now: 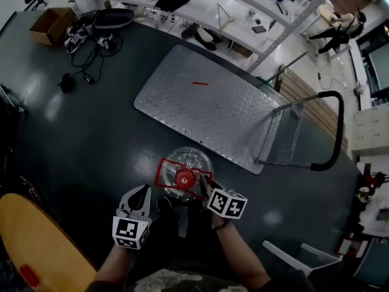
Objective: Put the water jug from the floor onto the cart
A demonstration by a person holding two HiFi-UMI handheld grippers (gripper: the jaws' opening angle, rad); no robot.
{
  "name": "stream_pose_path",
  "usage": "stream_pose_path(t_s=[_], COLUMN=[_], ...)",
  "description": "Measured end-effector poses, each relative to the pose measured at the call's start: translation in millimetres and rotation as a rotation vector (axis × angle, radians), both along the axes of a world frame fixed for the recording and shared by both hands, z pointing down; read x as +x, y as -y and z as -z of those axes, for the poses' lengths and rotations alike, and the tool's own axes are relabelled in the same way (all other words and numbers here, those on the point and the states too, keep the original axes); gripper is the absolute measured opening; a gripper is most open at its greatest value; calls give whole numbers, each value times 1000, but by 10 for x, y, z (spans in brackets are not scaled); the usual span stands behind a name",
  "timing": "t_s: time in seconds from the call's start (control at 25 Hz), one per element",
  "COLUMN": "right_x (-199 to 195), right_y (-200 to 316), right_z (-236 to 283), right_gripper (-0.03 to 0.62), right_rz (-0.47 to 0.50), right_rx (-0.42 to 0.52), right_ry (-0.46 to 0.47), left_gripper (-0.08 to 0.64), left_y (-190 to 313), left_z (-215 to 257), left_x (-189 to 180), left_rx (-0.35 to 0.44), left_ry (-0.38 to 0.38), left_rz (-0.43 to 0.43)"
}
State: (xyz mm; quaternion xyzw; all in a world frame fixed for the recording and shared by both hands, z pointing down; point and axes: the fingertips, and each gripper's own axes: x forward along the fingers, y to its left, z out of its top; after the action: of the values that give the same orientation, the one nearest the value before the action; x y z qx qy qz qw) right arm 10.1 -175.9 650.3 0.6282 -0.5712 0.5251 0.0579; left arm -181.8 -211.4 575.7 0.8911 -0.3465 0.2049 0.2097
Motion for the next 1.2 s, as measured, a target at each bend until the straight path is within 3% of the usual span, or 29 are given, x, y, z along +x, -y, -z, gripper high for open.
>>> stream_pose_path(t_s=[0.32, 0.6, 0.8, 0.96, 1.2], right_x=[672, 1442, 1996, 2441, 2788], right_y=[120, 288, 369, 466, 717], right_z=[431, 464, 428, 416, 351], right_gripper=[8, 8, 8, 8, 8], right_rz=[86, 71, 57, 43, -9], right_rx=[72, 77, 62, 66, 62], right_ry=[-17, 12, 16, 6, -8], left_gripper=[2, 2, 2, 2, 2], left_y=[313, 701, 1008, 1181, 1302], left_z=[473, 781, 911, 952, 903], left_x=[913, 1763, 2093, 2367, 2608], left_rx=[84, 153, 240, 253, 229], left_ry=[-15, -21, 54, 42, 15], left_rz=[-29, -15, 8, 29, 11])
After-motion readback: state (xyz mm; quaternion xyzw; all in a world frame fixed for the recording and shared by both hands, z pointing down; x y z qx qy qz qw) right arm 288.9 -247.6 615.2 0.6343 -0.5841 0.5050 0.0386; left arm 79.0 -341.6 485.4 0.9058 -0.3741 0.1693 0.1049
